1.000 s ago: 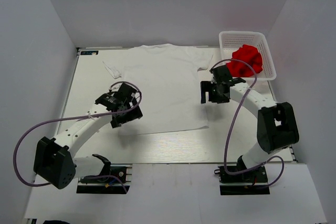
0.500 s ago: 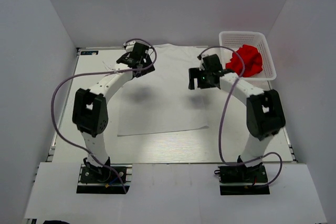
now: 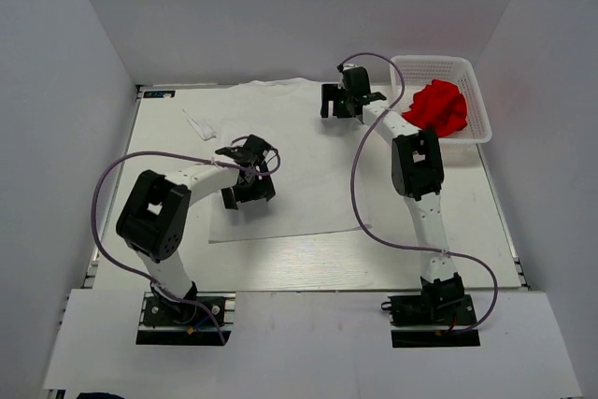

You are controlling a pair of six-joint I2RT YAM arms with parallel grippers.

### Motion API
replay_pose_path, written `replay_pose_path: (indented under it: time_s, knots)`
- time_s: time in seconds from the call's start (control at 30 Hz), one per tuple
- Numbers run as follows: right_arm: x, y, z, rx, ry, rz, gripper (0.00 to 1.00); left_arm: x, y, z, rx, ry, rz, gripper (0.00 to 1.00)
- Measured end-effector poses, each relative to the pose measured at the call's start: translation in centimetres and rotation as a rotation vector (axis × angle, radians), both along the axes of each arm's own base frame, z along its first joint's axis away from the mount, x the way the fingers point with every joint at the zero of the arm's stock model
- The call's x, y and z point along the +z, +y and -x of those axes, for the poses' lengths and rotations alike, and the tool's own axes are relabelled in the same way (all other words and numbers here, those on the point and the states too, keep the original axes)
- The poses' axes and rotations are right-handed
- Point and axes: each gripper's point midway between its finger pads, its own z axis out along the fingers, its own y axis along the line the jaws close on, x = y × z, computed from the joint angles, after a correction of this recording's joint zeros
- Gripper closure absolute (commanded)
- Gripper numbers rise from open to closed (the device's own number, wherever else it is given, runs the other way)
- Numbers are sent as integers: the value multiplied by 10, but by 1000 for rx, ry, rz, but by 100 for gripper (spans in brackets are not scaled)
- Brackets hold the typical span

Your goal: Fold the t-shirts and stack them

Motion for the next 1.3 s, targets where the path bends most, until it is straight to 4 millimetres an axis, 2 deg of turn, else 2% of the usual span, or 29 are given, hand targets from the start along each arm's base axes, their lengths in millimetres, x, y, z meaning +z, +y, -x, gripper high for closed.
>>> replay_pose_path:
  time_s: [0.1, 0.23, 0.3, 0.37, 0.43, 0.57, 0.67, 0.73, 0.8, 0.9, 1.03, 1.1, 1.2, 1.23, 1.3]
  knots:
    - [-22, -3, 2, 7, 39, -12, 10, 2, 2, 6, 37, -9, 23, 0]
    - [-24, -5, 6, 1, 35, -48, 10, -3, 7, 4, 92, -4, 26, 0]
    - [-24, -9, 17, -7, 42, -57, 10, -5, 10, 3, 114, -5, 16, 0]
    - [-25, -15, 37, -19, 72, -64, 10, -7, 16, 0, 149, -11, -6, 0]
    - [-26, -23, 68, -35, 110, -73, 10, -7, 20, -3, 189, -6, -16, 0]
    - [-28, -44, 146, -98, 193, -102, 10, -7, 41, -20, 301, -33, -36, 0]
    - [-30, -60, 207, -150, 227, -108, 10, -6, 60, -47, 376, -57, -55, 0]
    - [-32, -62, 248, -162, 249, -100, 10, -6, 72, -70, 408, -78, -74, 0]
    - [-33, -56, 278, -143, 263, -99, 10, -3, 79, -100, 403, -101, -94, 0]
    - [-33, -35, 316, -44, 269, -102, 10, 0, 83, -156, 355, -167, -122, 0]
    - [-31, 12, 361, 173, 294, -117, 10, 5, 84, -210, 255, -239, -171, 0]
    - [-29, 34, 385, 310, 303, -107, 10, 8, 82, -227, 198, -260, -189, 0]
    - [-27, 52, 408, 441, 324, -82, 10, 14, 79, -237, 134, -261, -211, 0]
    - [-25, 52, 409, 446, 331, -68, 10, 17, 79, -237, 126, -260, -217, 0]
    - [-18, 50, 395, 408, 310, -27, 10, 24, 81, -232, 114, -257, -235, 0]
